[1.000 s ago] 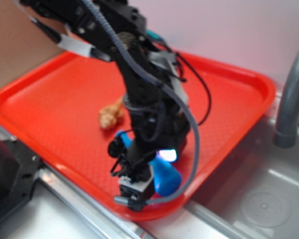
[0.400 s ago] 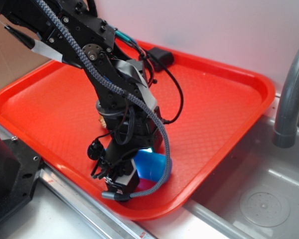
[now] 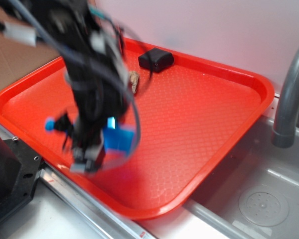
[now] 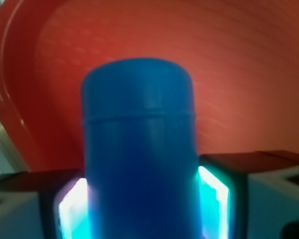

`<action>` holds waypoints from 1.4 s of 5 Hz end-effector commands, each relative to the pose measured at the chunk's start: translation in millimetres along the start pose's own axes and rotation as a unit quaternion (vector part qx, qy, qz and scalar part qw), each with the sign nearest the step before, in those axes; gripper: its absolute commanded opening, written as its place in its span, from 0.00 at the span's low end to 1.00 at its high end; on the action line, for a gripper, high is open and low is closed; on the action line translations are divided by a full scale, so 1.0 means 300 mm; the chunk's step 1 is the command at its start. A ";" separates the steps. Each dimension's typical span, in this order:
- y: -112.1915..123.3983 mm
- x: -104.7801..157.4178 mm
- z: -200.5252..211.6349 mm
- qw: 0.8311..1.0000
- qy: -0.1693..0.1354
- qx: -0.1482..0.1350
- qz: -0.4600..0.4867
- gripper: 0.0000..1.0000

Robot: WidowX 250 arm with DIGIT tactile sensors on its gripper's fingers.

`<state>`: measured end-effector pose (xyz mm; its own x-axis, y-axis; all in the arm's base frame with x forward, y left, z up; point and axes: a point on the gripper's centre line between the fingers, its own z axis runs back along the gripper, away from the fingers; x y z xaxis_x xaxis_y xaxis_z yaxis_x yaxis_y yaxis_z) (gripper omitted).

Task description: Grab the blue bottle.

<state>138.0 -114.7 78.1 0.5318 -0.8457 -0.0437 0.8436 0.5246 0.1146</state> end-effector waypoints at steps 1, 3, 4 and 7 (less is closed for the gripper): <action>0.111 -0.265 0.232 0.967 -0.016 -0.048 0.250 0.00; 0.148 -0.345 0.267 0.901 -0.022 -0.118 0.417 0.00; 0.185 -0.297 0.317 0.914 -0.037 -0.091 0.393 0.00; 0.289 -0.243 0.451 0.914 -0.045 -0.062 0.399 0.00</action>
<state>181.8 -13.0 215.5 0.9808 -0.1897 0.0455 0.1921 0.9798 -0.0557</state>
